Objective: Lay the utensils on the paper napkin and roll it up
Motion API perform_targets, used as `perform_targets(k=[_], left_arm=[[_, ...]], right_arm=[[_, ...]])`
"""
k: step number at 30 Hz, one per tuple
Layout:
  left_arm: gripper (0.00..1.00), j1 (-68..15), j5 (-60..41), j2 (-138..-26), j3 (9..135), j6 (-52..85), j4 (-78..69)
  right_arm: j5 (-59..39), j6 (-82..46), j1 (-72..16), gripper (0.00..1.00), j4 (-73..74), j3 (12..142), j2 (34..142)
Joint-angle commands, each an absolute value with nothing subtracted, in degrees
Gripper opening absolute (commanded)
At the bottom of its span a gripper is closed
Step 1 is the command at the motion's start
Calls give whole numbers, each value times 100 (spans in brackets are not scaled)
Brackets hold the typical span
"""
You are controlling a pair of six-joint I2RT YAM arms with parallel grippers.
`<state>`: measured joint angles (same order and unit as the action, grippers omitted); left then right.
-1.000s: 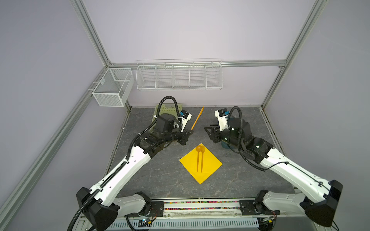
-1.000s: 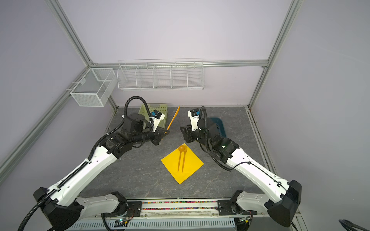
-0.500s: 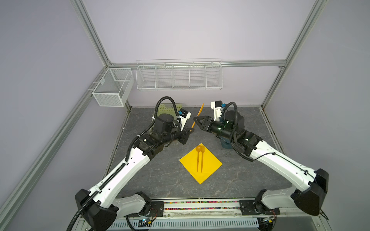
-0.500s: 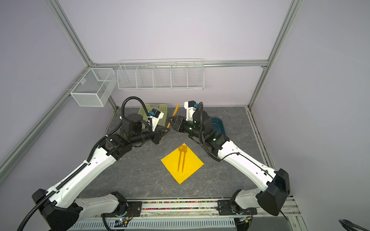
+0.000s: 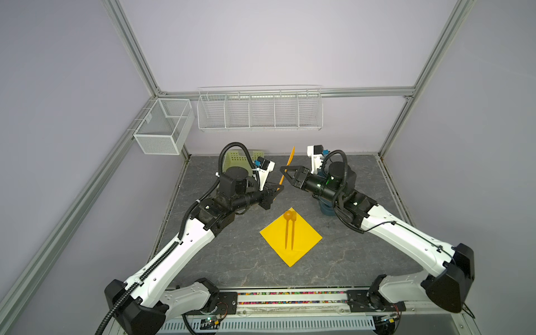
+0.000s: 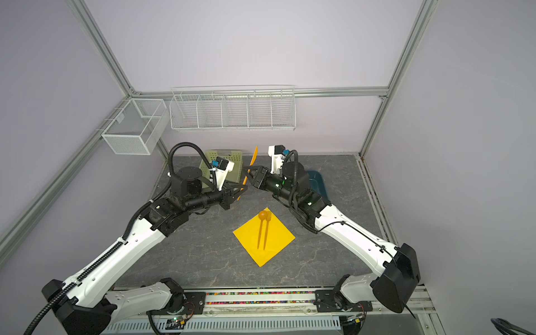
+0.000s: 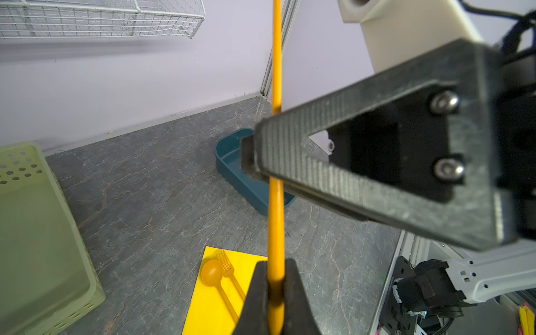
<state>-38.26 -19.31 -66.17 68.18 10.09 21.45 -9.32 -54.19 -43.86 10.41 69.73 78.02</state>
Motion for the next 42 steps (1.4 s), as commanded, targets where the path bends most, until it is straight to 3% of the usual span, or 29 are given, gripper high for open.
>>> perform_targets(k=[1,35,42], left_arm=[[7,-3823,-1939,-6491,6785,1151,1958],[7,-3823,-1755,-6557,6873,1195,2065],[13,-3827,-1813,-6552,6882,1195,2076]], right_arm=[[-1080,-5640,-4356,31,1261,6871,7729],[-958,-5461,-4353,18,960,6879,7584],[-976,-5391,-4356,13,979,6887,7577]])
